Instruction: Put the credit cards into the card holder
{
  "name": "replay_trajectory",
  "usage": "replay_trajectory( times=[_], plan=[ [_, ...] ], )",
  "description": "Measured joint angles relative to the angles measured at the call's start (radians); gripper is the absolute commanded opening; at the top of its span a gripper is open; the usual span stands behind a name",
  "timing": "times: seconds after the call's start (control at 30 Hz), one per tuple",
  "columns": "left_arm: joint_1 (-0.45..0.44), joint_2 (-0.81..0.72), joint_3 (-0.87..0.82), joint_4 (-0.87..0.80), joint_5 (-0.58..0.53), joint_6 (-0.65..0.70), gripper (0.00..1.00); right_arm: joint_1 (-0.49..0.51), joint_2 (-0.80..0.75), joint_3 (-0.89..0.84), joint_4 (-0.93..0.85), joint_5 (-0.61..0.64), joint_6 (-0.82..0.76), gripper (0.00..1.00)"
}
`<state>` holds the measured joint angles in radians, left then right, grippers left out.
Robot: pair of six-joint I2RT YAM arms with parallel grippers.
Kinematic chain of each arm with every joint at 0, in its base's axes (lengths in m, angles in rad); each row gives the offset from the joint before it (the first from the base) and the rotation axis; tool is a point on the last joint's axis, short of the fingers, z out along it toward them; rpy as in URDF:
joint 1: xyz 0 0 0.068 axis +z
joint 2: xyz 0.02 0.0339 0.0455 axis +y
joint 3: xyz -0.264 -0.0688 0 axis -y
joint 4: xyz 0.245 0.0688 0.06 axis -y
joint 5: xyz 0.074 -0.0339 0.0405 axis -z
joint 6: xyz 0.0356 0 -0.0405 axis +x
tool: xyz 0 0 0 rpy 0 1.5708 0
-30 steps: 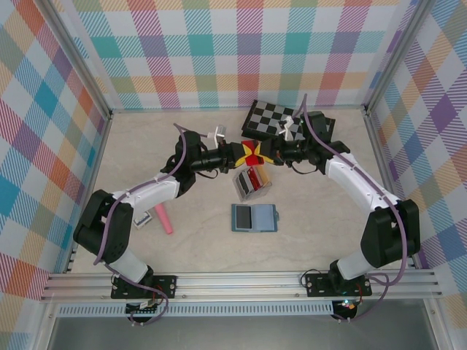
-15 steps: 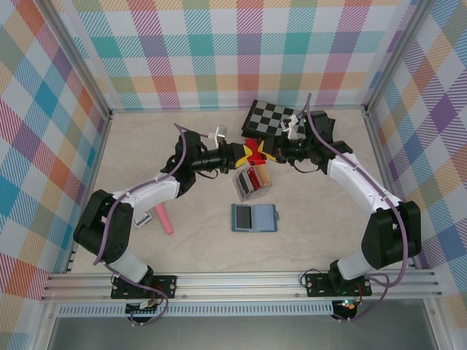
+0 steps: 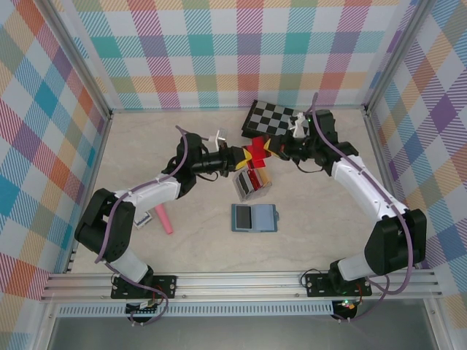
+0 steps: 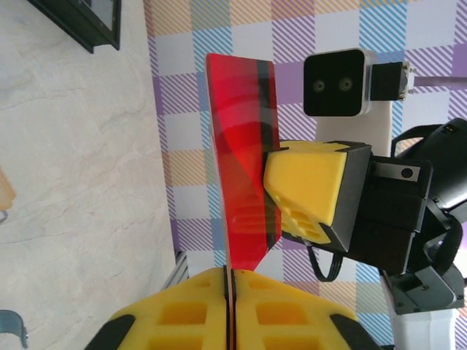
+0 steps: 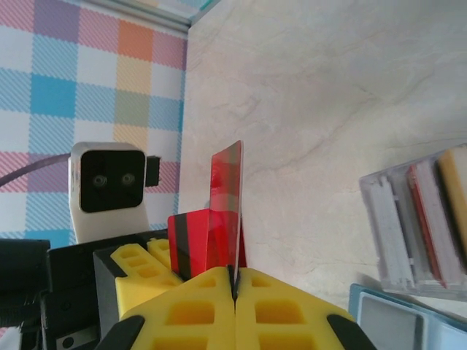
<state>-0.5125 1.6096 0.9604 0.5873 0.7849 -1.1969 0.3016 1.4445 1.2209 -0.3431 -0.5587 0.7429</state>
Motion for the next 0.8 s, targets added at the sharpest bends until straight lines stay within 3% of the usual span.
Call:
replay_trajectory(
  times=[0.2,0.37,0.53,0.8],
  plan=[
    [0.013,-0.004,-0.012,-0.099,-0.04,0.064,0.0,-0.001,0.002,0.0,-0.068,0.083,-0.053,0.05],
    [0.028,-0.04,-0.021,-0.296,-0.122,0.16,0.0,0.026,0.068,0.062,-0.176,0.195,-0.172,0.04],
    [0.031,-0.076,-0.039,-0.475,-0.188,0.263,0.0,0.135,0.204,0.168,-0.266,0.341,-0.325,0.05],
    [0.031,-0.104,-0.061,-0.609,-0.206,0.372,0.0,0.248,0.36,0.236,-0.323,0.501,-0.467,0.05]
  ],
)
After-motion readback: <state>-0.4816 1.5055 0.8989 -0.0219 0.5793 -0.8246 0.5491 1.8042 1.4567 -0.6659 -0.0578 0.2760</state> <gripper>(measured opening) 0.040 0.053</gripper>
